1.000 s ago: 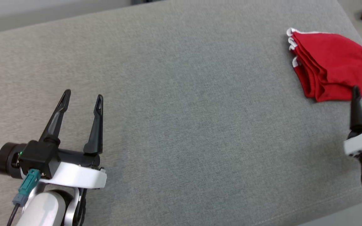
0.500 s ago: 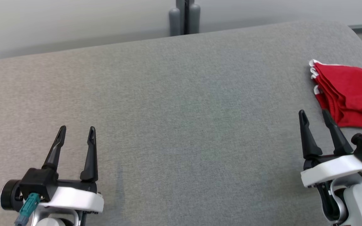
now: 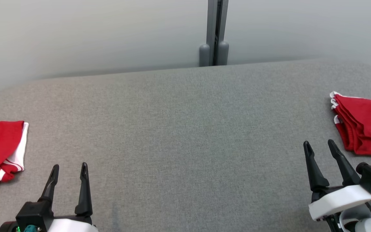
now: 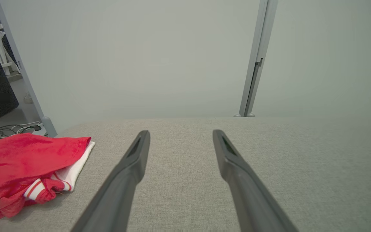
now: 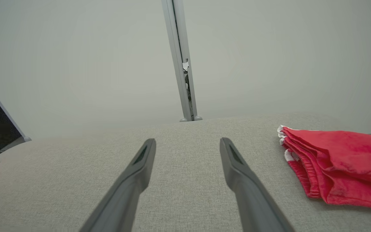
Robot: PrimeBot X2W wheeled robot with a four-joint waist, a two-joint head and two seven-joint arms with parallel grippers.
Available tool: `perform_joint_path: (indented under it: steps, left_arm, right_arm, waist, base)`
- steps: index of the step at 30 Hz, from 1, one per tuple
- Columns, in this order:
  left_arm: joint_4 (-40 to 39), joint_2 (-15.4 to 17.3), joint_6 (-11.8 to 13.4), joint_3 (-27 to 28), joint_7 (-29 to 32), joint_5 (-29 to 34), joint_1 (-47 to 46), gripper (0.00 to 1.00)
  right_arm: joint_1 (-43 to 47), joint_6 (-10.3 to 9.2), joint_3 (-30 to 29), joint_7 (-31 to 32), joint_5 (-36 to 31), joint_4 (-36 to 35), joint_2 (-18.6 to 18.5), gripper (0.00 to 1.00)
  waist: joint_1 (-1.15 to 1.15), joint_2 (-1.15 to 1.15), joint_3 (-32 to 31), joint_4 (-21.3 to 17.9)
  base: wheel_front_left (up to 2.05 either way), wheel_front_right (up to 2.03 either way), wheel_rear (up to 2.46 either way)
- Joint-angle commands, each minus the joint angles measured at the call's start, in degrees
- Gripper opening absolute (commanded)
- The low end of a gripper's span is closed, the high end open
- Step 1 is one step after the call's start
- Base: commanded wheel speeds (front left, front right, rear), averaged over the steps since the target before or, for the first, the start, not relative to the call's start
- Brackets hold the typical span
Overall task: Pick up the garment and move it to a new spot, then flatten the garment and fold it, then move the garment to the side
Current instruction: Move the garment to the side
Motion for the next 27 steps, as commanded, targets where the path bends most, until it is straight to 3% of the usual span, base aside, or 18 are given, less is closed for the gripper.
perform_joint_path:
  steps: [1, 27]
  left_arm:
    - [0.09, 0.18, 0.21, 0.23, -0.1, -0.08, 0.5, 1.0]
    - [-0.5, 1.72, 0.59, -1.13, 1.83, -1.02, 4.91, 1.0]
  right_arm:
    - [0.74, 0.02, -0.31, 0.26, -0.31, -0.38, -0.21, 1.0]
    - [9.48, 0.02, -3.59, 6.87, -4.66, -9.12, 0.78, 1.0]
  waist:
    - [0.0, 0.0, -1.01, 0.49]
    - [0.0, 0.0, -4.93, 1.16]
  base:
    - [0.0, 0.0, 0.0]
    - [0.0, 0.0, 0.0]
